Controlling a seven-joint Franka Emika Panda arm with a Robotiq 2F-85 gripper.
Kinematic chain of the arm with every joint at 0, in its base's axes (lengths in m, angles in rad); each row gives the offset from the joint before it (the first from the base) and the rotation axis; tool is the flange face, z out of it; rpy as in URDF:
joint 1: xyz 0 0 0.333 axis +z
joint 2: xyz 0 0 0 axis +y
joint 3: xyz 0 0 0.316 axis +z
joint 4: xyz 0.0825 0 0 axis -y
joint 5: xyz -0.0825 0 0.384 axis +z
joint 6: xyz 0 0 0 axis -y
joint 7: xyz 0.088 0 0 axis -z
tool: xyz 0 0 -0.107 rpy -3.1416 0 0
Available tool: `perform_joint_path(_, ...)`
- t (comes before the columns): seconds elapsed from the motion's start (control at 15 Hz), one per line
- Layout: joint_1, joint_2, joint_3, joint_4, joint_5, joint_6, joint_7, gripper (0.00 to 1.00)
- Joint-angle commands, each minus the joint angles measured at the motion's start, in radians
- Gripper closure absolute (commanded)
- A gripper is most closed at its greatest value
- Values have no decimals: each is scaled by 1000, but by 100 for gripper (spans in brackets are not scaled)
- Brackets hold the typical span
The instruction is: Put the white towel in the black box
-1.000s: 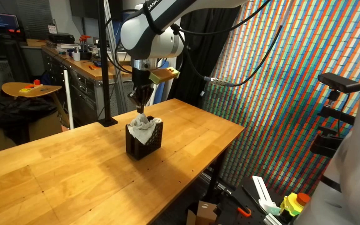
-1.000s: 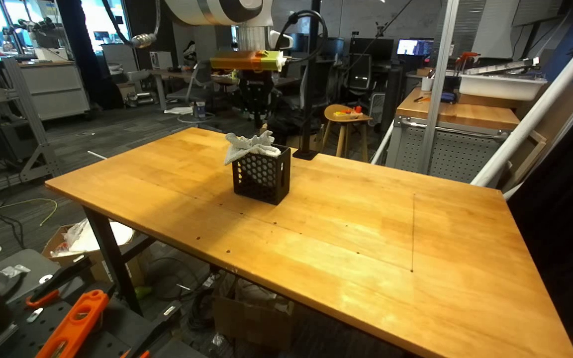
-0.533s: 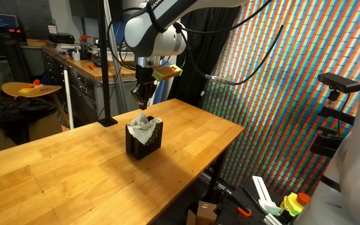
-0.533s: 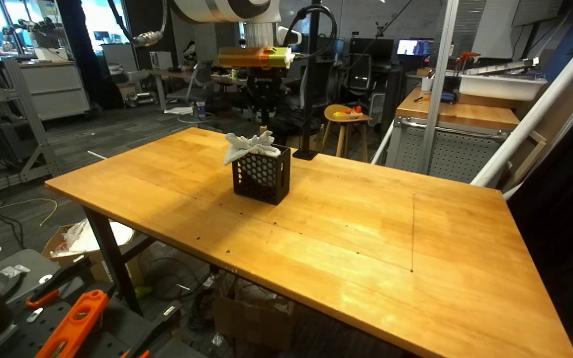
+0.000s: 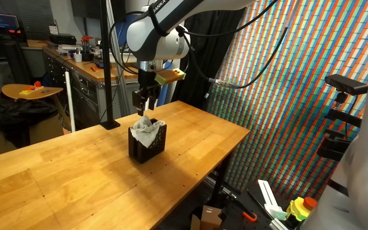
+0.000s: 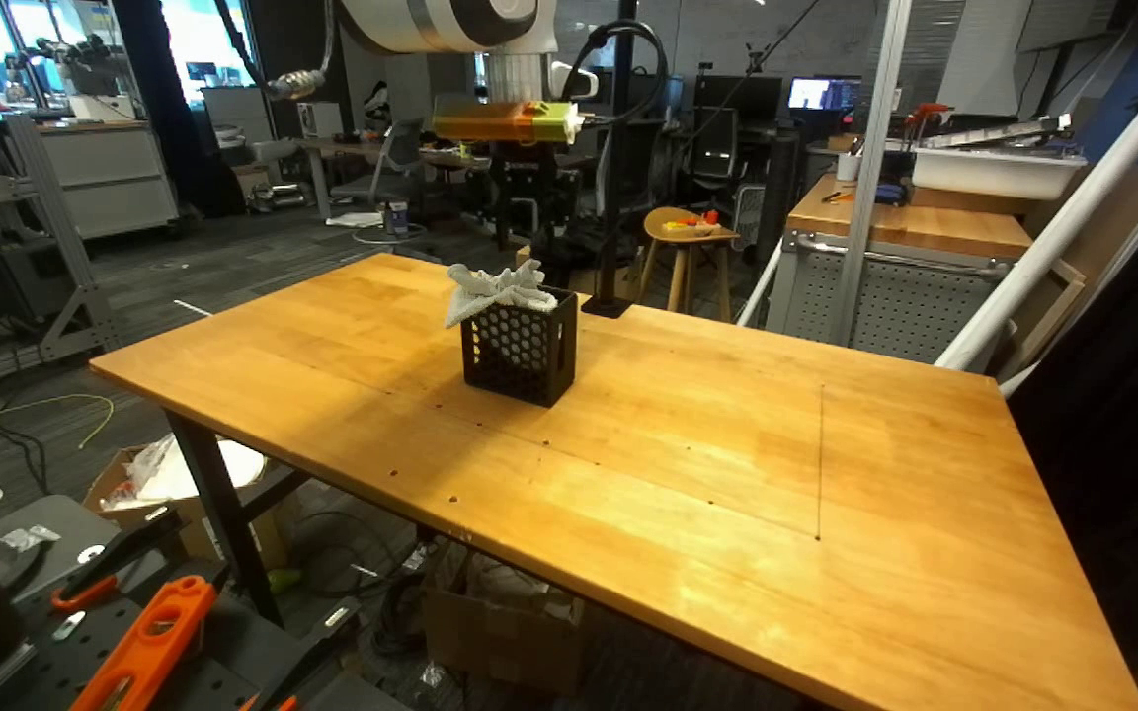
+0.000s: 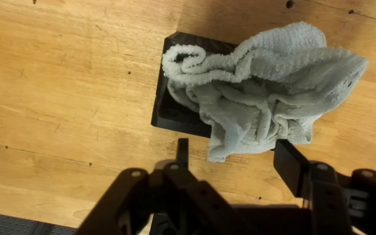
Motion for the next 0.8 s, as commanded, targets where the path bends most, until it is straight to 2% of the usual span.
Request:
perform_joint_path(0.0,1,25,3,23,2,21,-12,1)
perform_joint_path(0.47,-9,84,5,36,8,54,-19,0)
perform_joint_path(0.53,-10,88,7,39,9,56,-20,25)
perform_joint_path(0.6,-10,93,7,42,8,58,-21,27)
perform_joint_path(0.73,-9,96,9,46,6,63,-20,41)
